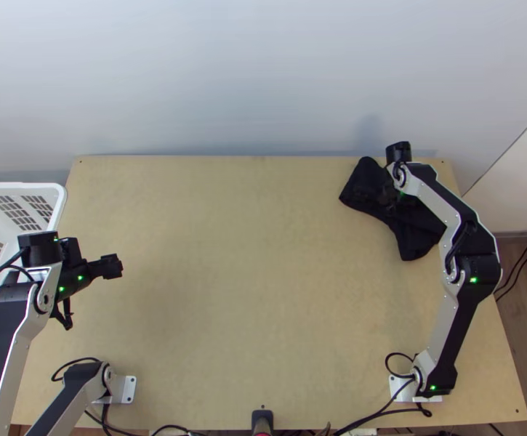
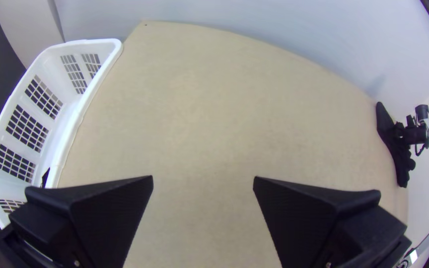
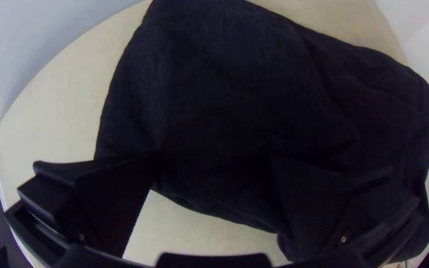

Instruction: Fold the t-shirt

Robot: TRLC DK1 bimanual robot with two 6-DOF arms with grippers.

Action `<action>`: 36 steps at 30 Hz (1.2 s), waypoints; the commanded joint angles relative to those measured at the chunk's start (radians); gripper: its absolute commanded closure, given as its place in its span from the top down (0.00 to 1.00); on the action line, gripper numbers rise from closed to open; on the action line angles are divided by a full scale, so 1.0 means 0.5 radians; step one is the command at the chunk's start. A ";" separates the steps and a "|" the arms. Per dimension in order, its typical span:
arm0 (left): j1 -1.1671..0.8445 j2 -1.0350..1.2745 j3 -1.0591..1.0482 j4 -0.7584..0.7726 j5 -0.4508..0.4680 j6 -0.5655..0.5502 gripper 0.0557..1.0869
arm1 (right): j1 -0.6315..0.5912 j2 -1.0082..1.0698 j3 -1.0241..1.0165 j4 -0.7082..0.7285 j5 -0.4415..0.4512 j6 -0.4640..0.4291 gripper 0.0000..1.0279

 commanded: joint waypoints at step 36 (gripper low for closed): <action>-0.157 -0.204 0.143 0.093 -0.241 -0.019 0.95 | -0.082 -0.723 0.124 0.002 -0.134 -0.242 0.96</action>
